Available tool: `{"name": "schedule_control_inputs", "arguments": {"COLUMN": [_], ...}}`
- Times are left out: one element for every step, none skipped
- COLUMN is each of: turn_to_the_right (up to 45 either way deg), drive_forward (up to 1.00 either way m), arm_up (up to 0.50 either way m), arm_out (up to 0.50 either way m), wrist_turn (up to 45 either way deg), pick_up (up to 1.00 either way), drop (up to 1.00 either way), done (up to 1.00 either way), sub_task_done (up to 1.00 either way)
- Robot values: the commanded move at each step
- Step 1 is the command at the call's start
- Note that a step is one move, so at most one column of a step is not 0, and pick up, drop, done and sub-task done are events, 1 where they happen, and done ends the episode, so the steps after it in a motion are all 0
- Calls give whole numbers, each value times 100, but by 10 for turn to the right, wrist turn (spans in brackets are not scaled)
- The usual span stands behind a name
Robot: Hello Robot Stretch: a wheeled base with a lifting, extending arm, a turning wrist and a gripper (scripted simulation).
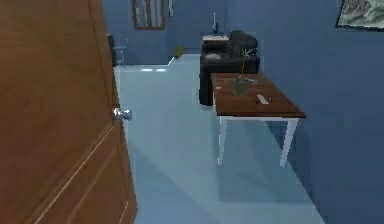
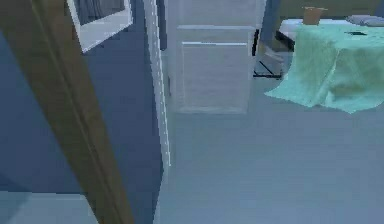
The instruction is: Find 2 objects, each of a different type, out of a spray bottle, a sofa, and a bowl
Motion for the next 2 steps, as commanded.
{"name": "schedule_control_inputs", "arguments": {"turn_to_the_right": [0,30], "drive_forward": [100,0], "arm_up": [0,0], "arm_out": [0,0], "wrist_turn": [0,0], "pick_up": [0,0], "drop": [0,0], "done": [0,0], "sub_task_done": [0,0]}}
